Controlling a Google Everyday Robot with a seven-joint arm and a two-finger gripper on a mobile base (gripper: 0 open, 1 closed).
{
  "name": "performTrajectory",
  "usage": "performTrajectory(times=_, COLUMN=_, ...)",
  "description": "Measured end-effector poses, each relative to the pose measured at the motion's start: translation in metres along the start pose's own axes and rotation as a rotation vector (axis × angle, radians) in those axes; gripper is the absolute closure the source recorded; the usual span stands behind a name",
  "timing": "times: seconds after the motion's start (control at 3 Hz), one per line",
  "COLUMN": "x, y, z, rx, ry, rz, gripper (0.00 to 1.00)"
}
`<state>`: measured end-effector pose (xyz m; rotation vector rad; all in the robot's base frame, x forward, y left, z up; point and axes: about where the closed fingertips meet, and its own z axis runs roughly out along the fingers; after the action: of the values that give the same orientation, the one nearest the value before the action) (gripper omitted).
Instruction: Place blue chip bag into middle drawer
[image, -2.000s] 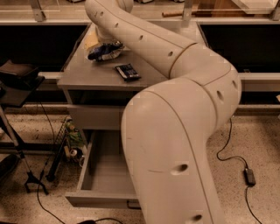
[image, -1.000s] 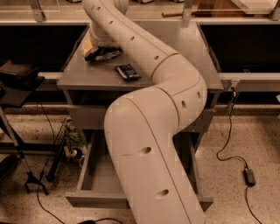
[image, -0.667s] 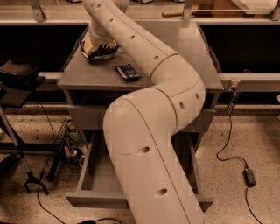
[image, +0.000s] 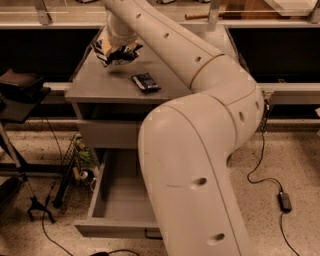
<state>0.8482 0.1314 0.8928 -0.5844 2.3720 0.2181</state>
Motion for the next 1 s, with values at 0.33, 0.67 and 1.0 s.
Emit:
performTrajectory(times=0.33, x=0.001, y=-0.009, z=-0.040, rx=0.017, ry=-0.083, rz=-0.003, gripper=1.00)
performTrajectory(times=0.67, x=0.008, y=-0.020, z=-0.096, rx=0.057, ry=-0.177, rz=-0.017, gripper=1.00)
performTrajectory(times=1.0, x=0.023, y=-0.029, z=-0.153, rx=0.112, ry=-0.246, rz=-0.037, gripper=1.00)
